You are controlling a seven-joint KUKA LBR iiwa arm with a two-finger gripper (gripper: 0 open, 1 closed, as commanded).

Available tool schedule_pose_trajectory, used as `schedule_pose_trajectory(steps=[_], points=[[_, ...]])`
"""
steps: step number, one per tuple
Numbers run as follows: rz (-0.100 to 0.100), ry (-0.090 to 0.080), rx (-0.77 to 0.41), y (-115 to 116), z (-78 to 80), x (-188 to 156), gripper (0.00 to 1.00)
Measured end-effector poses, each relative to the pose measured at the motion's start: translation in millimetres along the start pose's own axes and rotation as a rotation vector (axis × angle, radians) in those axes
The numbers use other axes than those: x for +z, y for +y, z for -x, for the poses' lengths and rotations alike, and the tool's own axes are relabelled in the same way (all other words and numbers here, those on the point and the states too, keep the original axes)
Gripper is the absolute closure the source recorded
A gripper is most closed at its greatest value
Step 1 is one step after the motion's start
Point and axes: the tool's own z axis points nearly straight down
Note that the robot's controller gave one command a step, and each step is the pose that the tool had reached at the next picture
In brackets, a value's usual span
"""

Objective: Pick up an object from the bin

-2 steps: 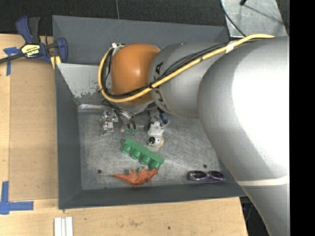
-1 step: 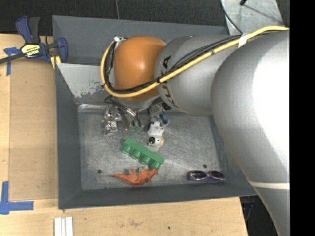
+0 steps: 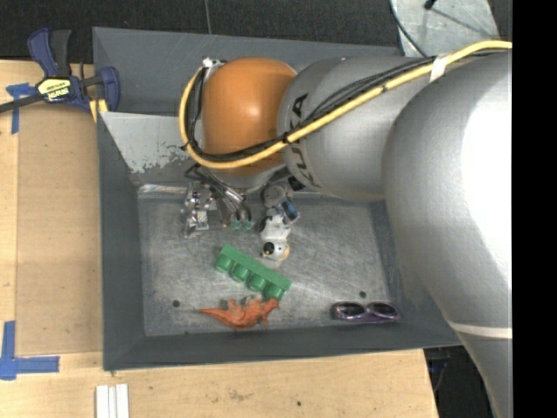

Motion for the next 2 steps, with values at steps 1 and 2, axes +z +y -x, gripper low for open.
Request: schedule_pose_trajectory(steps=[1, 2], points=[[-0.001, -0.002, -0.059, -33.0, 2.3, 42.1, 0.0], [0.002, -0.003, -0.059, -31.3, 2.6, 40.8, 0.0]])
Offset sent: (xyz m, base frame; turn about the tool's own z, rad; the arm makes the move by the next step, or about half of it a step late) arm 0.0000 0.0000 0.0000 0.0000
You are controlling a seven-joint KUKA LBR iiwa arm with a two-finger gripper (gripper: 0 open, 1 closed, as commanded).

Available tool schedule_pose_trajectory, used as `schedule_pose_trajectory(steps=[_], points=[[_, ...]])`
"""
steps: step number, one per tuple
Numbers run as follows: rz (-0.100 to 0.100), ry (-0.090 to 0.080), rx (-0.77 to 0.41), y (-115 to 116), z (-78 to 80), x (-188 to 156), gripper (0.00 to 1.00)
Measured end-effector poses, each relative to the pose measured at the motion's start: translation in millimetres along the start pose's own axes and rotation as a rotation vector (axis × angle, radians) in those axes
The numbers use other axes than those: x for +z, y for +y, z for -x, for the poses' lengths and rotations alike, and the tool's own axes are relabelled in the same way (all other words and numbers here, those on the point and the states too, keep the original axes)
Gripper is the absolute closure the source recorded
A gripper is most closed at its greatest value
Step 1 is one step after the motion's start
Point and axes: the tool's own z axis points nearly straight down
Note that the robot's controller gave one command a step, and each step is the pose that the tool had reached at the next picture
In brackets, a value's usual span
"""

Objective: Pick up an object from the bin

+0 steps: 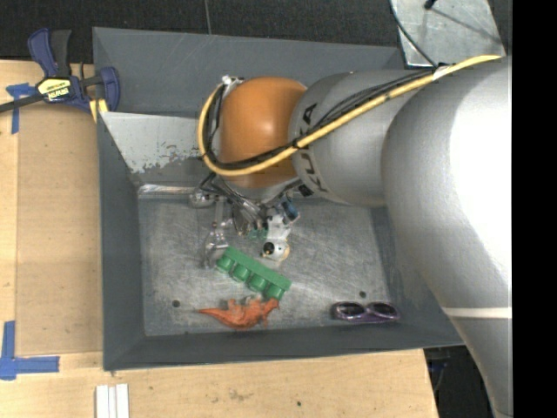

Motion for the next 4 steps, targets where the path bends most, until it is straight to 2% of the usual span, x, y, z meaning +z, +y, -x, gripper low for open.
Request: schedule_pose_trajectory(steps=[1, 2, 3, 4], points=[[0.005, -0.017, 0.148, -6, -18.1, 11, 1.0], [0.005, -0.017, 0.149, -6, -18.1, 11, 1.0], [-0.003, 0.011, 0.133, -19, -52.5, -32, 1.0], [-0.001, -0.002, 0.002, -81, -68.4, -11, 0.0]])
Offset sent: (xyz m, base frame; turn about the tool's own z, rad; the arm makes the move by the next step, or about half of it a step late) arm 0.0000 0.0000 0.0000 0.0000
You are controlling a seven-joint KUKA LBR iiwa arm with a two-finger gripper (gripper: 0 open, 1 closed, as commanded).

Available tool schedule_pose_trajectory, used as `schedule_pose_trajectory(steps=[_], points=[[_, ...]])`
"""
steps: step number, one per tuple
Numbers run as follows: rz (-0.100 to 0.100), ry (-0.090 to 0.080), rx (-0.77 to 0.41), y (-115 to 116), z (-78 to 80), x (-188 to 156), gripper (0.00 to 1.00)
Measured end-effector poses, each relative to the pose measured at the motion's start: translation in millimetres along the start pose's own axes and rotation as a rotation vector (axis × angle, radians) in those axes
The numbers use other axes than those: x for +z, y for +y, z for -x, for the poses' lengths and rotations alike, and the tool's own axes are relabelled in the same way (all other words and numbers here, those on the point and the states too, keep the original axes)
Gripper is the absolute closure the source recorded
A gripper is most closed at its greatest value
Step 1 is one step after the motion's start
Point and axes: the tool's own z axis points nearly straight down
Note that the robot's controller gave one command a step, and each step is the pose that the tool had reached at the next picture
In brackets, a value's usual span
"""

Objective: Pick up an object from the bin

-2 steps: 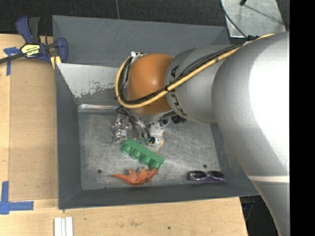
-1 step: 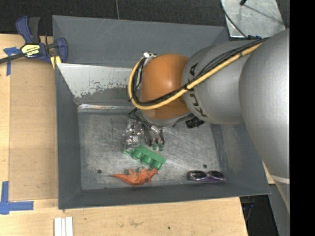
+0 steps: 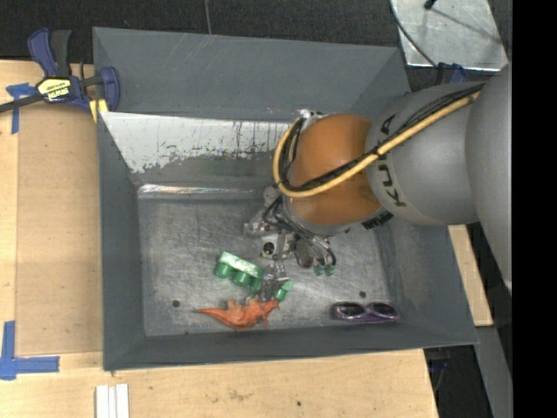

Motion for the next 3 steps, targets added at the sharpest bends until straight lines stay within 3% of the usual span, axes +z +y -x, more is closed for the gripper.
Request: schedule_pose_trajectory(steps=[1, 2, 3], points=[[0.0, 0.003, 0.001, 0, -0.8, 1, 1.0], [0.0, 0.003, 0.001, 0, -0.8, 1, 1.0], [0.0, 0.011, 0.007, -1, 0.7, -41, 1.0]])
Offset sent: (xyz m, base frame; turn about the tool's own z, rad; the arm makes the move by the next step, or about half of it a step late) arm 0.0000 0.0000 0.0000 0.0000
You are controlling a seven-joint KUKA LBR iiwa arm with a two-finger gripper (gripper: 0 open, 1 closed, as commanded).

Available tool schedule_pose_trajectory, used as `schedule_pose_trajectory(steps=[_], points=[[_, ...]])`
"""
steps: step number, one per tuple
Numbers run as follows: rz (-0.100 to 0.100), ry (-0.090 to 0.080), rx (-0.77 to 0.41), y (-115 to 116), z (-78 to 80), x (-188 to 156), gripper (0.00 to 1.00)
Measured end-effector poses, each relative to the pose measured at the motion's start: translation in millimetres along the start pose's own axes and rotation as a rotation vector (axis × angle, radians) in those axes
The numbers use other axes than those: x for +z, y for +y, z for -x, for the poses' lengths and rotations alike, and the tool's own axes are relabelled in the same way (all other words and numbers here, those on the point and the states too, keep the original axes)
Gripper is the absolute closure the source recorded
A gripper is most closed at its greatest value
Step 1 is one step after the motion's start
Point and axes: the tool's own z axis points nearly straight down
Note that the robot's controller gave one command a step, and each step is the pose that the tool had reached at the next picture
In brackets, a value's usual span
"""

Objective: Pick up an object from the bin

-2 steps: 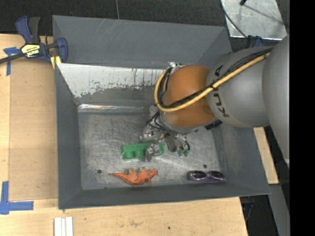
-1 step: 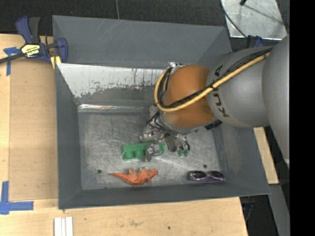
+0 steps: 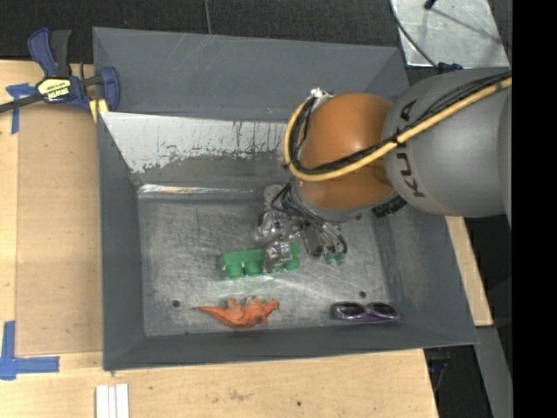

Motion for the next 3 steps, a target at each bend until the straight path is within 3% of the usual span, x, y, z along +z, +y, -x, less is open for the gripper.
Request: schedule_pose_trajectory(steps=[1, 2, 3], points=[[0.0, -0.024, 0.001, -21, 1.2, -4, 1.0], [0.0, 0.007, 0.012, -17, 5.4, -13, 1.0], [0.001, -0.005, 0.038, -15, 2.8, -71, 1.0]])
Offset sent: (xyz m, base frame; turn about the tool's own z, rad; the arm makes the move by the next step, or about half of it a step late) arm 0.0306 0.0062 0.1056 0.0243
